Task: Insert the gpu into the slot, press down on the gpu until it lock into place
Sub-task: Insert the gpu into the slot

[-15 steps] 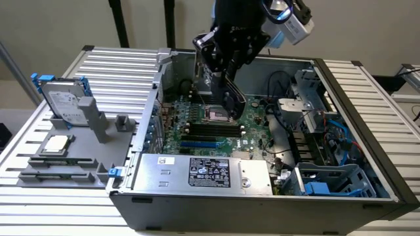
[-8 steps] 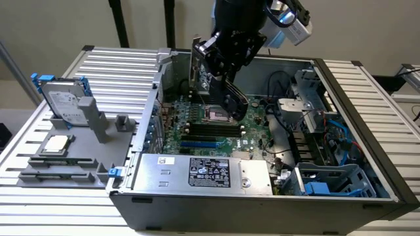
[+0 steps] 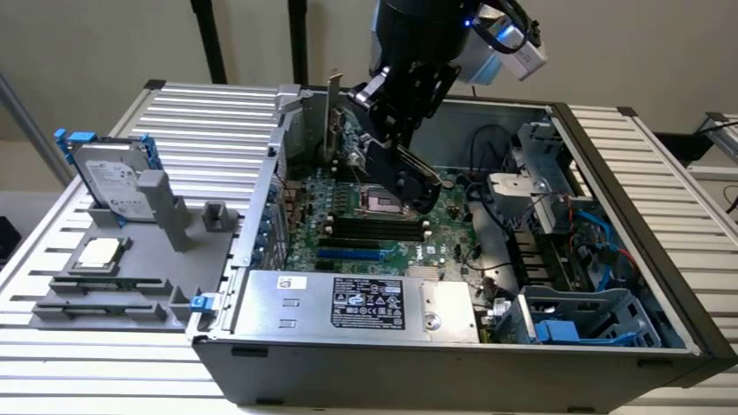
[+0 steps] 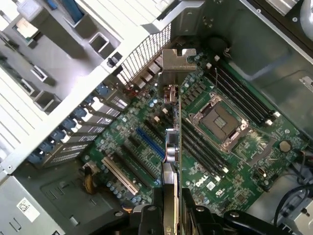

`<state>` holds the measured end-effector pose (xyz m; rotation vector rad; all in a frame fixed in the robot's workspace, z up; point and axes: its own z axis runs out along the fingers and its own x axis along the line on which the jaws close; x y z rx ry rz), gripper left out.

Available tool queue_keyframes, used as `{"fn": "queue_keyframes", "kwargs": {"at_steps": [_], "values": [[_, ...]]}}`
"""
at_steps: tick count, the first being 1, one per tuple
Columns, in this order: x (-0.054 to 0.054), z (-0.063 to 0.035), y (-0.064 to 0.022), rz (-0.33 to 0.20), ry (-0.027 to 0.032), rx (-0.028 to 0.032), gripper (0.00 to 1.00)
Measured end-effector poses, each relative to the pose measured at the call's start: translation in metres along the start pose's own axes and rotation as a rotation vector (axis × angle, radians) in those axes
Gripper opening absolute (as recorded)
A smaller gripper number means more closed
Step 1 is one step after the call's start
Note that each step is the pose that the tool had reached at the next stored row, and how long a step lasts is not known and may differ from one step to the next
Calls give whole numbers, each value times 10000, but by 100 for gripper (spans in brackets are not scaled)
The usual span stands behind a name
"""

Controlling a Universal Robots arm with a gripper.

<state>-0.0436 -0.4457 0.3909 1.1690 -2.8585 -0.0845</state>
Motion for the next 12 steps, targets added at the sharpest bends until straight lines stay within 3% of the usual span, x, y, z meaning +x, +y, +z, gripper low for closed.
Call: {"fn": "queue_keyframes", "kwargs": {"at_steps": [9,12], "values": [[0,23,-2,-1626,84,68,26],[-1,24,-2,-2160,80,68,26]]}}
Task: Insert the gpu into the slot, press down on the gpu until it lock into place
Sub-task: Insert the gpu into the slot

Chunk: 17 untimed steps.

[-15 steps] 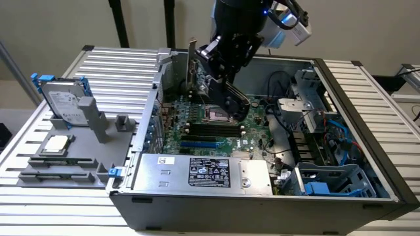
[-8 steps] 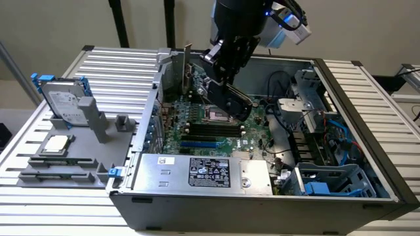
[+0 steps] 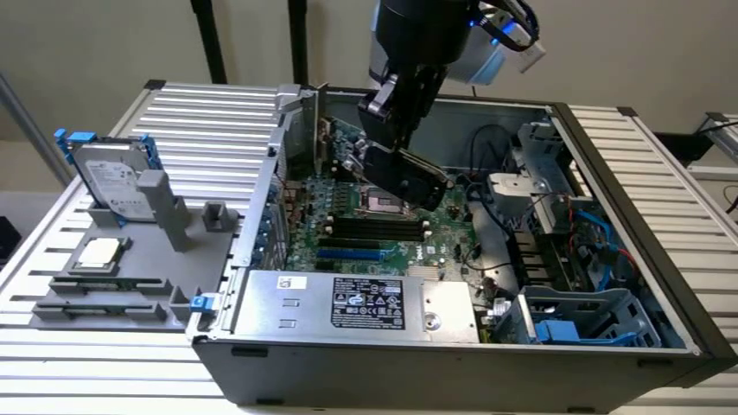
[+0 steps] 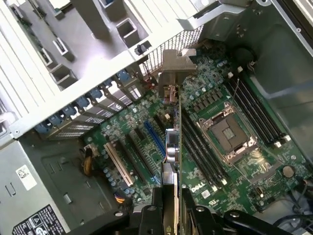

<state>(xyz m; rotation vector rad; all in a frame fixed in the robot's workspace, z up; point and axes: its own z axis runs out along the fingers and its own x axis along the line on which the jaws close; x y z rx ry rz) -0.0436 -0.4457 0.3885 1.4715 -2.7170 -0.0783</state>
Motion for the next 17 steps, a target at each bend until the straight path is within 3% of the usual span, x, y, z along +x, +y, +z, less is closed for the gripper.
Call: {"fn": "queue_keyframes", "kwargs": {"at_steps": [6,14,17], "values": [[0,3,0,-1014,-34,-23,26],[0,11,-1,-2474,46,-14,26],[0,13,-1,-2998,37,-30,26]]}}
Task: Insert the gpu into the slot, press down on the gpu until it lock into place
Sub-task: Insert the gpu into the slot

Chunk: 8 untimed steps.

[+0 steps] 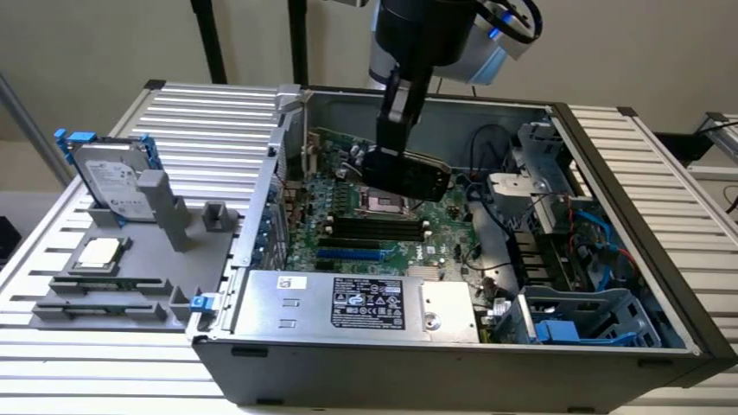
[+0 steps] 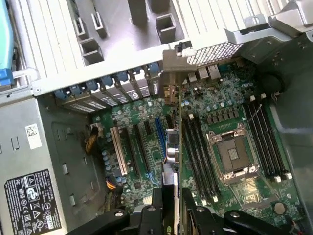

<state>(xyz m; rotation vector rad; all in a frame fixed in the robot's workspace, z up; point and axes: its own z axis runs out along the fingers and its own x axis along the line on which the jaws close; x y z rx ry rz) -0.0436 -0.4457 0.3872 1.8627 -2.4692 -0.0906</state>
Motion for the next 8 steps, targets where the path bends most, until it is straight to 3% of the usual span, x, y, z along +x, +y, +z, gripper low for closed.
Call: {"fn": "queue_keyframes", "kwargs": {"at_steps": [4,8], "values": [[0,6,-1,-663,-86,-35,26],[0,16,-1,-1205,-344,-112,26]]}}
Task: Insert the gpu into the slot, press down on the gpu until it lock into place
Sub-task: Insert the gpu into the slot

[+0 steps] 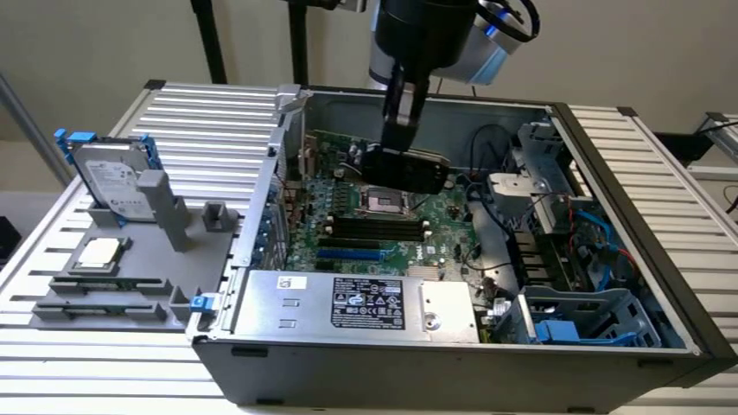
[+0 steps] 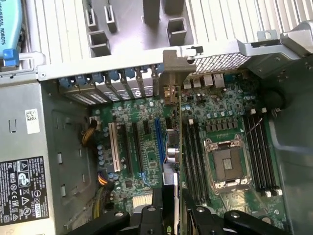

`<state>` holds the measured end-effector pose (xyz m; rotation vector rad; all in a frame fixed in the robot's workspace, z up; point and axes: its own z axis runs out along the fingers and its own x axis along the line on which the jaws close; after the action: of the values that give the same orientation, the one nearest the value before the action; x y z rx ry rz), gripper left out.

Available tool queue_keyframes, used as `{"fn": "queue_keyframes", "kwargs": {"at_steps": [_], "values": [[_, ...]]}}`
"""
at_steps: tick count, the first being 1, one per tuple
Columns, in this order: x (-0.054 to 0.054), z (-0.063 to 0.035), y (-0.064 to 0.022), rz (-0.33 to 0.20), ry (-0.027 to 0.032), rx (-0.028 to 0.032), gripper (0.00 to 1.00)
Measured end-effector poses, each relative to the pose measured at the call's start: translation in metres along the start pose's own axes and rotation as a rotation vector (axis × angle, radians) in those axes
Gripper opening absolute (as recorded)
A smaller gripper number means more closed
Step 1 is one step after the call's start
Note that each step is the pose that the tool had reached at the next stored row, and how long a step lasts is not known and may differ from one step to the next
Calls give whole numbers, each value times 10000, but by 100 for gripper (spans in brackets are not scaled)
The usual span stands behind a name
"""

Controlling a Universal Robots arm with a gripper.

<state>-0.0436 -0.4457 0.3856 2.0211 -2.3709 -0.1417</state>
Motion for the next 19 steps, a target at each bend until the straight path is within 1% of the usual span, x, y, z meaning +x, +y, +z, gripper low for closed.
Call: {"fn": "queue_keyframes", "kwargs": {"at_steps": [1,2,3,5,8,11,15,16,19], "values": [[0,4,0,-140,-44,-14,26],[0,10,0,-306,-71,-20,26],[0,16,-1,-461,-77,-13,26],[1,29,-3,-754,-71,14,26],[11,52,-2,-1002,-95,85,26],[39,88,9,-1099,-154,132,26],[71,142,28,-1133,-208,199,26],[75,153,28,-1137,-217,207,26],[84,160,27,-1136,-218,207,26]]}}
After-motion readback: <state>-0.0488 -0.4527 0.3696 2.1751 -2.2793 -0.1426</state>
